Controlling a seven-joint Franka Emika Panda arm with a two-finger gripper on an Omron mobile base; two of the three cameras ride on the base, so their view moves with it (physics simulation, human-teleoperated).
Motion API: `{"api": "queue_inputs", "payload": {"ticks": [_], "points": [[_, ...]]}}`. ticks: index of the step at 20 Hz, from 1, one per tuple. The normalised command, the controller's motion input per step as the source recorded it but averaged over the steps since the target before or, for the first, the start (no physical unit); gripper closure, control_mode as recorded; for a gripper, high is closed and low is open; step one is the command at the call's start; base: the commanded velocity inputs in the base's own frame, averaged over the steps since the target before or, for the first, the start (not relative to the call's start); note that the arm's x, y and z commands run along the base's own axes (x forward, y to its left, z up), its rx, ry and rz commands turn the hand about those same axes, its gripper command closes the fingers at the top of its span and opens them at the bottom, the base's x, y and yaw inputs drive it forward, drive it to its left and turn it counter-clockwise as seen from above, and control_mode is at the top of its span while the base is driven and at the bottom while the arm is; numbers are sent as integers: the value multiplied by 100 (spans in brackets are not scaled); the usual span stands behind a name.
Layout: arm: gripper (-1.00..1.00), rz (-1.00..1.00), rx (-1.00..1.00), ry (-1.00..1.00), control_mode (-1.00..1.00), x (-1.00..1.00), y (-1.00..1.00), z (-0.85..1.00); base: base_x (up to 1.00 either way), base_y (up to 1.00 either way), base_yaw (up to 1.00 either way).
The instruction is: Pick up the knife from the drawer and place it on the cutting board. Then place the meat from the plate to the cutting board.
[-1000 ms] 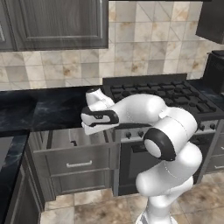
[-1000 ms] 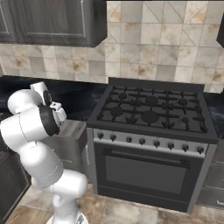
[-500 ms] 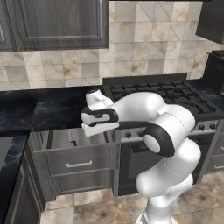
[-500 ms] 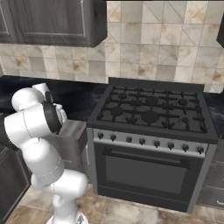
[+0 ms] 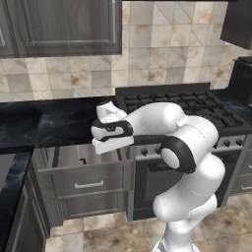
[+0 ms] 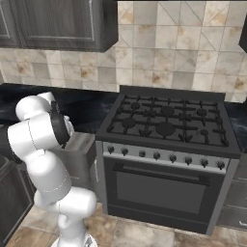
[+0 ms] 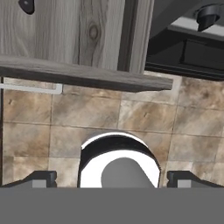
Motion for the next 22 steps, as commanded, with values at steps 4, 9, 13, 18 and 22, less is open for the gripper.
{"api": "queue_inputs", "payload": {"ticks": [4,9,13,18,22], "points": [[-100,0,0,3,-100,0,0,-3,0,0,0],[-100,0,0,3,-100,1,0,-4,0,0,0],[-100,0,0,2,-100,2,0,-1,0,0,0],[-100,0,1,1,-100,3,0,-3,0,0,0],[-100,-1,0,0,-100,12,13,-8,0,0,0]]}}
